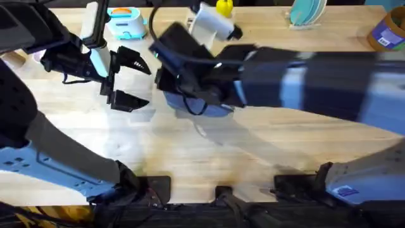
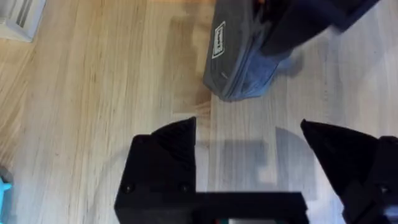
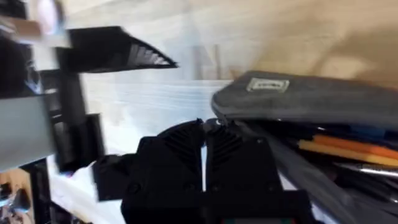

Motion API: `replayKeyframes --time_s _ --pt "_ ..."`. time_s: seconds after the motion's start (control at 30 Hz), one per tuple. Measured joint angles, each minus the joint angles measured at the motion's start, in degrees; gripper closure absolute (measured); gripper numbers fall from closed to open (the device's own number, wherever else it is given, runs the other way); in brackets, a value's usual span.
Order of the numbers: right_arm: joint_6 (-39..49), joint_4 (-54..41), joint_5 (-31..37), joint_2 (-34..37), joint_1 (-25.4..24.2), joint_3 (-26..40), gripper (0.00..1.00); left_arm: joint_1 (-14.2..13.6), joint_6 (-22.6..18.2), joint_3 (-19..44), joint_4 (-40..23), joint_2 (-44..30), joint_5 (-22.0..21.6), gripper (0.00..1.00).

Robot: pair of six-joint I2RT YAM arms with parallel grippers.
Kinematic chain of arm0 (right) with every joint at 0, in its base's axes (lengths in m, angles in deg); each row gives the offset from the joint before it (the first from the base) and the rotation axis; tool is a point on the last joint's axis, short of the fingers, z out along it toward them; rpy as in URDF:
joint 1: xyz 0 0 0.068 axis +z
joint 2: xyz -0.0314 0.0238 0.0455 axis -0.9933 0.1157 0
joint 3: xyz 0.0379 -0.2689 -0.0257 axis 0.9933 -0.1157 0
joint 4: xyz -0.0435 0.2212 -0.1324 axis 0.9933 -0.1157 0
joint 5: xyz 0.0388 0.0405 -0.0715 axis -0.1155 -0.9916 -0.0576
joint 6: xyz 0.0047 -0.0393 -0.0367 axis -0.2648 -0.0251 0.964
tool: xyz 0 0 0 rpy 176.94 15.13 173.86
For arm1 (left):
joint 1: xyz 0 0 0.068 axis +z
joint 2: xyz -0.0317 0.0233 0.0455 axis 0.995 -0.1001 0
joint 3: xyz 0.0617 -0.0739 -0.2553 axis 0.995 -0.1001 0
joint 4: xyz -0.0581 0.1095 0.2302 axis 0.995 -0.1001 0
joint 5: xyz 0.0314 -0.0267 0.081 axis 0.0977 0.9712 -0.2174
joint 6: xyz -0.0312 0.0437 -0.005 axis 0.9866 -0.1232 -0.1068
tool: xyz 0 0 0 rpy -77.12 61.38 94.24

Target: Unzip the bag, pick up the pens from the table one at a time and place them inside, then zip the bag closed.

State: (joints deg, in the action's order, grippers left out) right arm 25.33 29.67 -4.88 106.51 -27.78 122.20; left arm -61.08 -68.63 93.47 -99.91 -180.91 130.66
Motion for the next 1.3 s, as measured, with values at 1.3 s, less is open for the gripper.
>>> replayKeyframes --time_s 1.3 --pt "6.37 -2.58 -8.12 -6.55 -3.91 0.00 0.971 -10.63 4.88 0.00 2.23 0.00 10.32 0.027"
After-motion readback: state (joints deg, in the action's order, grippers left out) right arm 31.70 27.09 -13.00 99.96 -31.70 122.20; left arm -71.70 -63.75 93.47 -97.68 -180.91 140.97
